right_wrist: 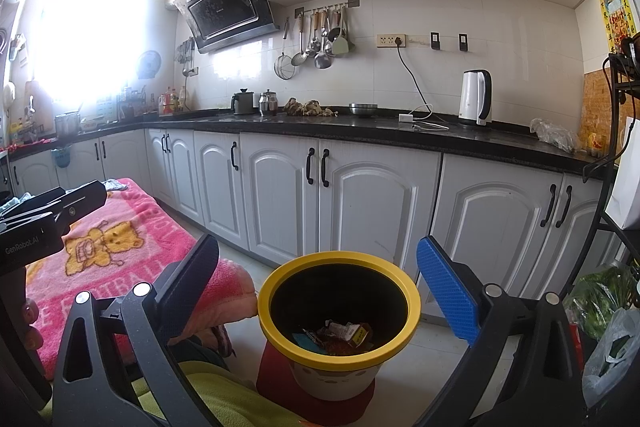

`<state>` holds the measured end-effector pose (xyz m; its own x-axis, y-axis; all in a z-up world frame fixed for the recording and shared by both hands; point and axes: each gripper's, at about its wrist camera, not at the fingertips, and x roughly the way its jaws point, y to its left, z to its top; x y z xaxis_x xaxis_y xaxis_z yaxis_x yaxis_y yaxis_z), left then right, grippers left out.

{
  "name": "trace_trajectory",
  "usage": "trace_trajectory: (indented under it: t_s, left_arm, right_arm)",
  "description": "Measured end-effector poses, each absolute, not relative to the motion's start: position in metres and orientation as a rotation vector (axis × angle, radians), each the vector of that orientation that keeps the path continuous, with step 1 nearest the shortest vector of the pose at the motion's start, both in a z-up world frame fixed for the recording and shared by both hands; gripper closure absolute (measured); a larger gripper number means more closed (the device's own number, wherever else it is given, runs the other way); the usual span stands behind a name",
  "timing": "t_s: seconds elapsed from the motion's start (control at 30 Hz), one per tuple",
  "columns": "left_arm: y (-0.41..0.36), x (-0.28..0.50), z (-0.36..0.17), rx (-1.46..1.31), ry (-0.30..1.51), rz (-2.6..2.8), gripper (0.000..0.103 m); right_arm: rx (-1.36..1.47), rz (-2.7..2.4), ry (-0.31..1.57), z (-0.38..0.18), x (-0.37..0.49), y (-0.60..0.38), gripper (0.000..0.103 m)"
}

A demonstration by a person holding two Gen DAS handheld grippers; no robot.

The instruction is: Collect trash

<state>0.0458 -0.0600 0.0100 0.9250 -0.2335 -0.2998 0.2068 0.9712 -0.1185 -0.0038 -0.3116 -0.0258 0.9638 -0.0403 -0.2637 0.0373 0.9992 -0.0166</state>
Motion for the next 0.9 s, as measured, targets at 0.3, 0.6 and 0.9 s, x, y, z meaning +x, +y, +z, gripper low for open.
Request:
trace_trajectory:
  t_s: [0.3,0.6,0.9]
  left_arm:
    - [-0.058,0.047,0.011,-0.084,0.319,-0.228,0.011]
    - [-0.059,0.046,0.011,-0.080,0.331,-0.217,0.011]
    - [-0.026,0.046,0.014,-0.154,0.364,-0.150,0.011]
  right_arm:
    - [-0.013,-0.037,0.270,-0.027,-0.003,-0.312,0.006]
    - [-0.015,-0.032,0.273,-0.027,-0.003,-0.309,0.006]
    - [-0.076,0.067,0.290,-0.014,0.015,-0.284,0.006]
